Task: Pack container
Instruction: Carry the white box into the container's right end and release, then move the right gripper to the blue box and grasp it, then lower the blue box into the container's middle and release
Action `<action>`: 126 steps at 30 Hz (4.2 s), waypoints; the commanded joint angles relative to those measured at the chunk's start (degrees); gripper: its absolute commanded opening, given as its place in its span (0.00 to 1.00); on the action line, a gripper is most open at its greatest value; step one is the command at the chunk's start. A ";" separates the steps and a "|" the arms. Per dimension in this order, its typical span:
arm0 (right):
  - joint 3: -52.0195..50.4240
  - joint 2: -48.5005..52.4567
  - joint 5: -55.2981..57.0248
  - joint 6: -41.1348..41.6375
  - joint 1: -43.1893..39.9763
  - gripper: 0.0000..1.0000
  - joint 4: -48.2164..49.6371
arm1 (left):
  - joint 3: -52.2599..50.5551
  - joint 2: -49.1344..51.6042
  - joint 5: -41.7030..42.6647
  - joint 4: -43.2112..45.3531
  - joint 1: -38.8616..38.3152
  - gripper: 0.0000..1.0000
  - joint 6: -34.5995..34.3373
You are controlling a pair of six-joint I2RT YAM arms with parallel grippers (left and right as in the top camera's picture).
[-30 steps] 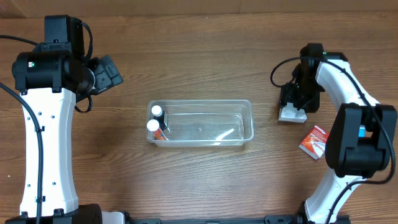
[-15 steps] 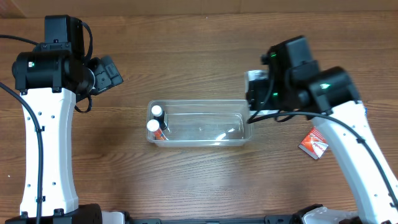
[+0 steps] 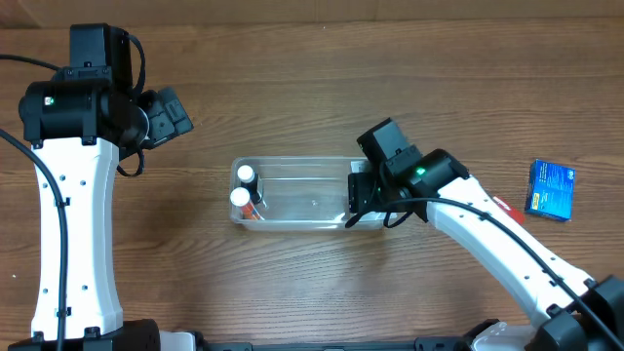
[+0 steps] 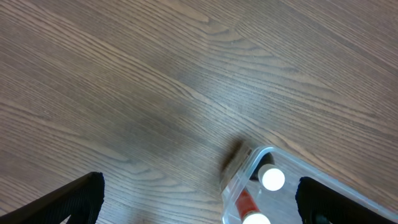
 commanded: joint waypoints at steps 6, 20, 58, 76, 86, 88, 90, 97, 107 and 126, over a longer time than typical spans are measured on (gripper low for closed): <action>-1.27 3.48 0.26 0.48 0.17 0.77 2.45 | 0.59 0.35 0.00 0.07 0.24 1.00 1.16; 7.19 3.02 10.95 0.24 0.00 0.96 -1.11 | 0.59 0.35 -0.11 0.07 0.24 1.00 1.99; 26.62 32.15 8.33 -33.05 -61.77 1.00 -10.14 | 0.59 0.35 -0.11 1.86 0.24 1.00 2.43; 18.58 32.94 2.56 -33.00 -65.85 1.00 -3.41 | 0.59 0.35 0.04 2.49 0.24 1.00 2.45; 16.17 32.94 2.58 -32.54 -65.85 0.97 -1.20 | 0.59 0.35 0.02 3.04 0.24 1.00 2.45; 16.17 32.94 2.58 -32.02 -65.85 0.93 -1.36 | 0.59 0.35 0.07 3.06 0.24 1.00 2.43; 16.17 32.94 2.58 -30.62 -65.85 0.90 -1.40 | 0.59 0.35 0.04 3.08 0.24 1.00 2.43; 16.31 32.92 2.60 -27.93 -65.85 0.80 -1.64 | 0.59 0.35 0.07 2.91 0.24 1.00 2.45; 28.92 26.97 2.47 -20.33 -63.67 0.78 -10.64 | 0.59 0.35 0.04 3.17 0.24 1.00 2.43; 32.96 3.78 1.38 6.25 -14.56 0.72 -25.31 | 0.59 0.35 0.07 2.58 0.24 1.00 2.45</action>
